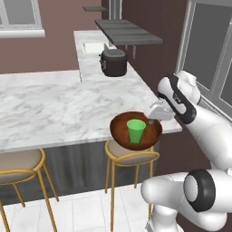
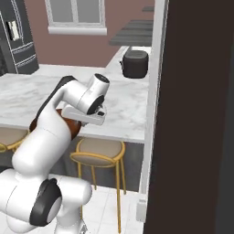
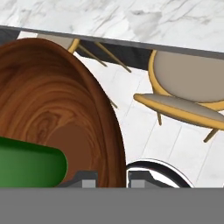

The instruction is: Place the cup inside the bowl on the dining table and move the bowl to any counter.

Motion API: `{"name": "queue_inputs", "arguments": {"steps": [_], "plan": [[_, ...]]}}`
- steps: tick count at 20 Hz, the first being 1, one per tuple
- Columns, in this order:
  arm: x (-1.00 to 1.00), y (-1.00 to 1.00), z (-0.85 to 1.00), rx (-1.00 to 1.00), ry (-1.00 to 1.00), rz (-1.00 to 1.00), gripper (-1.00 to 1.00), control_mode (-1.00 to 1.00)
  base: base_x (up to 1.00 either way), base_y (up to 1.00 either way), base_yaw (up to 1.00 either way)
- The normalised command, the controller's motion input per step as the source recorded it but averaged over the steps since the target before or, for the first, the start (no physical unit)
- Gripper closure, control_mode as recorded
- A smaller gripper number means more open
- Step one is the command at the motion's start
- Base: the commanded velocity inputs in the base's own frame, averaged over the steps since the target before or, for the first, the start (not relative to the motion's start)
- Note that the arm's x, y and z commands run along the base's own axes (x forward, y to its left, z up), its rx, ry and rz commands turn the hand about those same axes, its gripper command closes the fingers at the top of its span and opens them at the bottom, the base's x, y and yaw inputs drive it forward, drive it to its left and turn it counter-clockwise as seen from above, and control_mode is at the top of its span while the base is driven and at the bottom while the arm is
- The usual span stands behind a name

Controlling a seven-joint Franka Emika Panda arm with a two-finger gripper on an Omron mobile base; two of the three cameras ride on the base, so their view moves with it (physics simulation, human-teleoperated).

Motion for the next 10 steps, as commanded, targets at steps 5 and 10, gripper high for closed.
{"name": "queue_inputs", "arguments": {"steps": [5, 10], "plan": [[0.00, 0.00, 0.00, 0.00, 0.00, 0.00, 1.00, 1.00, 0.00, 0.76, -0.11], [0.00, 0.00, 0.00, 0.00, 0.00, 0.00, 1.00, 1.00, -0.02, 0.84, -0.12]]}}
